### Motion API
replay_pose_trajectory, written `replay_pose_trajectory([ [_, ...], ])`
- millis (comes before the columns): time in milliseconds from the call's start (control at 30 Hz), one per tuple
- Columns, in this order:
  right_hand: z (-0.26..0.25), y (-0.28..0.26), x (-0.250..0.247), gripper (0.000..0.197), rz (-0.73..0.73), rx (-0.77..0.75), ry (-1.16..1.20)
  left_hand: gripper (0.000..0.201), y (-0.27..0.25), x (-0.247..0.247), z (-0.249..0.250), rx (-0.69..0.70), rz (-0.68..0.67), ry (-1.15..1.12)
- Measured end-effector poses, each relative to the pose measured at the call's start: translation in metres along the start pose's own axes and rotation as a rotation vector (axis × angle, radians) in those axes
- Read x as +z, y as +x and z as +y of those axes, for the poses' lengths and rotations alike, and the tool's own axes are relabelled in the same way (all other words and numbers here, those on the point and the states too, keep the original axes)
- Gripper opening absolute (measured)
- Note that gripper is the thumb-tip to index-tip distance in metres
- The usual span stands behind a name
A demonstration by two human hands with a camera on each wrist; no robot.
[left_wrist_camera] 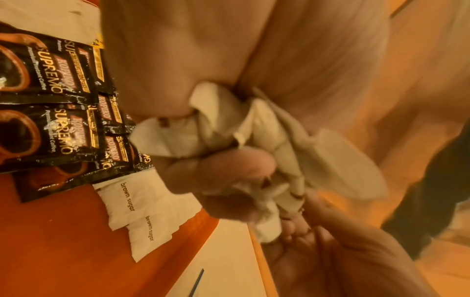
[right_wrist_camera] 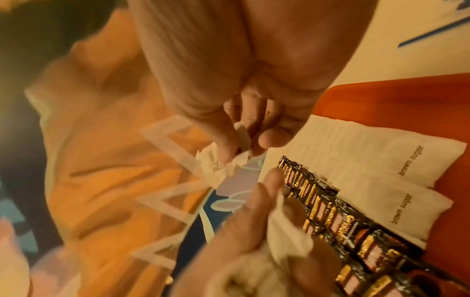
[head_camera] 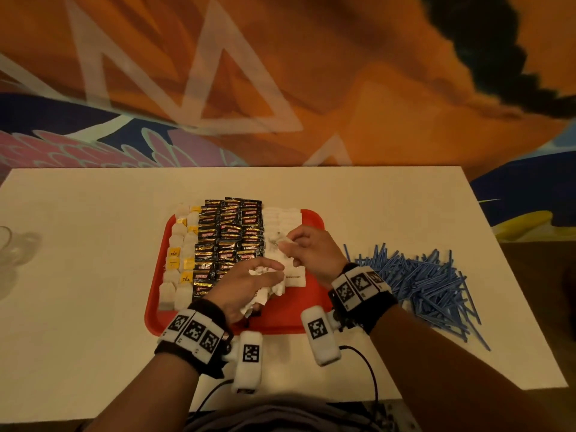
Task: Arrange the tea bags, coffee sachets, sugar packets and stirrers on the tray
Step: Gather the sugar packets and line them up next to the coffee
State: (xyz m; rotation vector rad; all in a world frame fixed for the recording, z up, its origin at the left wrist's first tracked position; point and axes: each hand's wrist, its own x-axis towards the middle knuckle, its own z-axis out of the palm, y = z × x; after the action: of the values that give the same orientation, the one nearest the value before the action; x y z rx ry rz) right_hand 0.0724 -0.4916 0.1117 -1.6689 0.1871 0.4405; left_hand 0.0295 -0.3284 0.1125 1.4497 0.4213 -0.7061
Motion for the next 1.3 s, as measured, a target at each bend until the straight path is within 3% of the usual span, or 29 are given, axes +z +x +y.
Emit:
replay_pose_trajectory([
  [100, -0.007, -0.005, -0.008, 0.021, 0.021, 0.079, 0.228, 0.029, -0.002, 0.002, 0.0, 0.019, 0.118, -0.048],
  [167, -0.01, -0.008, -0.009, 0.026, -0.009, 0.125, 0.306, 0.023, -0.001, 0.005, 0.001, 0.093, 0.191, -0.082],
  [233, -0.009, -0.01, -0.007, 0.028, -0.02, 0.161, 0.31, 0.008, -0.001, 0.01, 0.004, 0.179, 0.244, -0.023],
  [400, -0.006, -0.014, -0.001, 0.023, 0.003, 0.209, 0.296, 0.018, 0.0, 0.019, 0.009, 0.326, 0.29, 0.063],
  [500, -0.006, -0.017, -0.007, 0.009, -0.015, 0.243, 0.336, 0.021, -0.002, 0.017, 0.009, 0.323, 0.323, 0.034],
  [667, -0.004, -0.015, -0.01, 0.012, -0.023, 0.19, 0.286, 0.008, -0.004, 0.015, 0.01, 0.354, 0.255, 0.085],
  [733, -0.006, -0.015, -0.012, 0.004, -0.035, 0.187, 0.283, 0.007, -0.004, 0.013, 0.009, 0.355, 0.252, 0.087],
  [933, 0.003, -0.017, -0.016, 0.025, -0.01, 0.218, 0.373, 0.008, -0.004, 0.013, 0.009, 0.331, 0.279, 0.064],
  [1133, 0.014, -0.019, -0.022, 0.013, -0.033, 0.156, 0.052, 0.006, 0.003, 0.004, 0.001, 0.258, 0.346, 0.064],
  [1300, 0.033, -0.007, -0.019, 0.012, -0.011, 0.153, 0.019, 0.017, 0.012, -0.001, -0.01, 0.18, 0.404, 0.037],
])
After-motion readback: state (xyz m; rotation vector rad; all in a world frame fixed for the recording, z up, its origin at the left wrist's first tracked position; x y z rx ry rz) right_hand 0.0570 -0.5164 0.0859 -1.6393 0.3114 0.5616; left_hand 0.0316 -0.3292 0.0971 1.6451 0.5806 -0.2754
